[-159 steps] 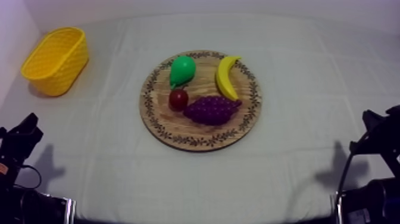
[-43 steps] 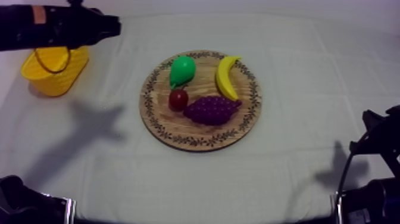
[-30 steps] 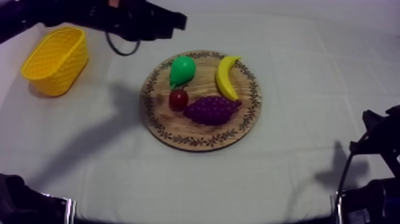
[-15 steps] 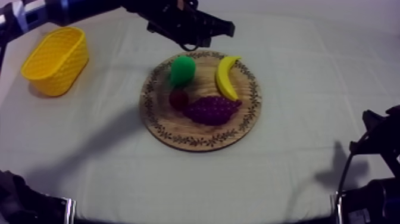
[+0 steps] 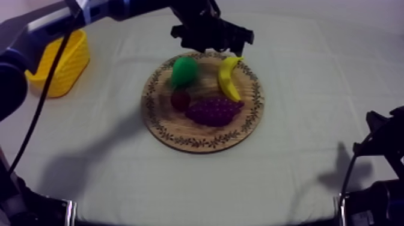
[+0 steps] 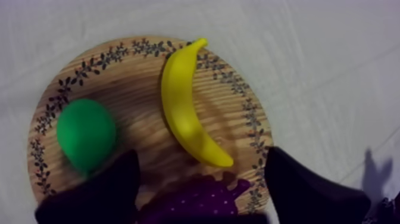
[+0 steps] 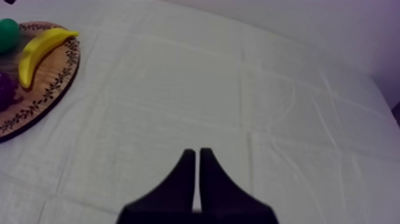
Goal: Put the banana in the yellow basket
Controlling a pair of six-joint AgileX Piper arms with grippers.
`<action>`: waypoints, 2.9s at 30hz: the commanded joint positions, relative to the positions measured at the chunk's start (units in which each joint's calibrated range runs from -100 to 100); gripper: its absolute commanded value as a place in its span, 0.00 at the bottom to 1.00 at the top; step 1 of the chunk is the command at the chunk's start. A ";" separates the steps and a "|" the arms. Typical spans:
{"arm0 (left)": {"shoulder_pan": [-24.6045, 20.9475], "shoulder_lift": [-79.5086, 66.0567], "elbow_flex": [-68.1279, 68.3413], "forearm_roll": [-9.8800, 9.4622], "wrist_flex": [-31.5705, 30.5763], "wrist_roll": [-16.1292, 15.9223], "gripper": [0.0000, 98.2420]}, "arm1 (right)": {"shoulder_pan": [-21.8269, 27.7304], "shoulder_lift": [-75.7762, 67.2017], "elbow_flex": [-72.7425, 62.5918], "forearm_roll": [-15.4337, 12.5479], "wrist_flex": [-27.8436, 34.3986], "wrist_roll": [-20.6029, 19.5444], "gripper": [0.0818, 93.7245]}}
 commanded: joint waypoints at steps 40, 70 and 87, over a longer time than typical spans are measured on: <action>-2.27 29.49 -29.48 4.44 14.26 -1.17 0.19 | -0.01 0.04 -0.03 0.01 0.03 0.01 0.01; -19.68 -24.28 0.08 -6.96 11.87 -5.78 0.12 | -0.01 0.04 -0.03 0.01 0.03 0.01 0.01; -36.77 -15.31 8.57 -6.91 -0.65 -11.57 0.12 | -0.01 0.04 -0.03 0.01 0.03 0.01 0.01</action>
